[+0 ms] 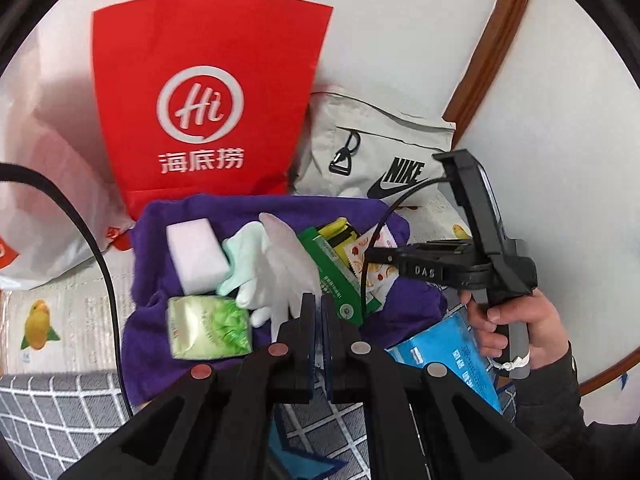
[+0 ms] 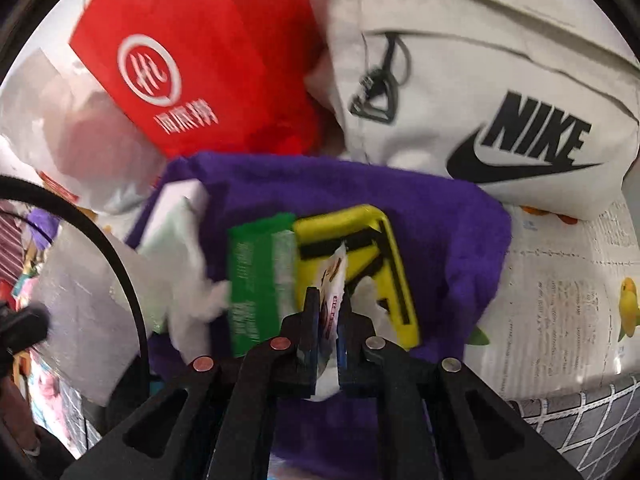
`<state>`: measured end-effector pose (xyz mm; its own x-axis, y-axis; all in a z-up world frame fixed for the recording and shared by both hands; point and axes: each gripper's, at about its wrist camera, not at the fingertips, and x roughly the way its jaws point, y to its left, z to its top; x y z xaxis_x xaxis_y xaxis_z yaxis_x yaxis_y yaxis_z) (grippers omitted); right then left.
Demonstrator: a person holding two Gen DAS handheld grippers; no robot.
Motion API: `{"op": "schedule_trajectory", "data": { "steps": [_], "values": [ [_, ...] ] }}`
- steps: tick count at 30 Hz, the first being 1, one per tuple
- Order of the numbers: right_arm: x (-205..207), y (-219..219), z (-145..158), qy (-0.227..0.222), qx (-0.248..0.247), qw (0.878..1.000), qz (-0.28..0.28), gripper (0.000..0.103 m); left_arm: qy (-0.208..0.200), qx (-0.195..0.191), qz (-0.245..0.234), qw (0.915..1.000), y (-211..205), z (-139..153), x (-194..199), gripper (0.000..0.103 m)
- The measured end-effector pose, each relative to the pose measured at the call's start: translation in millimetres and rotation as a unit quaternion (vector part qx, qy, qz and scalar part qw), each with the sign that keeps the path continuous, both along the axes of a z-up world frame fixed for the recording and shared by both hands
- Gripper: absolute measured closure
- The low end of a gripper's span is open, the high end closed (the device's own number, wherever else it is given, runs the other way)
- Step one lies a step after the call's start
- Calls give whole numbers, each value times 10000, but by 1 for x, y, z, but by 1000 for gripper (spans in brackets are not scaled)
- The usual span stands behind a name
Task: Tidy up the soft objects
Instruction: 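Carry the snack packet and plastic bag over the purple towel and open both grippers, then reach the right gripper to the black watch strap and grasp it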
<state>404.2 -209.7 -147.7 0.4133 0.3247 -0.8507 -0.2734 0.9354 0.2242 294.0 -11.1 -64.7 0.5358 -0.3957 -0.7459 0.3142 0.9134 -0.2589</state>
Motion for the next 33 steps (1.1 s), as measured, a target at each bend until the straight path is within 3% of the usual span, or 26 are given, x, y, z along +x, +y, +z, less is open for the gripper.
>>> {"op": "schedule_trajectory", "data": {
  "steps": [3,8,10,20,30,33],
  "values": [
    [-1,-5,0,-68,-169,9998,4,88,30,8,-70,10000,-9,-4,8,99],
    [-10,-12,9,-283,-450,9986,50,62,47,33,-158,9999,-22,-7,21,99],
    [-11,-16,10,-323,-512,9981,71,56,66,58,-191,9998,-28,-8,26,99],
    [-43,-39,29,-574,-463,9973,-66,55,156,109,-242,9995,-45,-18,52,99],
    [-79,-34,37,-703,-522,9962,-10,56,756,158,-140,9969,-48,-57,86,99],
    [-84,-34,36,-692,-556,9960,-2,56,867,276,-106,9958,-50,-59,87,85]
  ]
}}
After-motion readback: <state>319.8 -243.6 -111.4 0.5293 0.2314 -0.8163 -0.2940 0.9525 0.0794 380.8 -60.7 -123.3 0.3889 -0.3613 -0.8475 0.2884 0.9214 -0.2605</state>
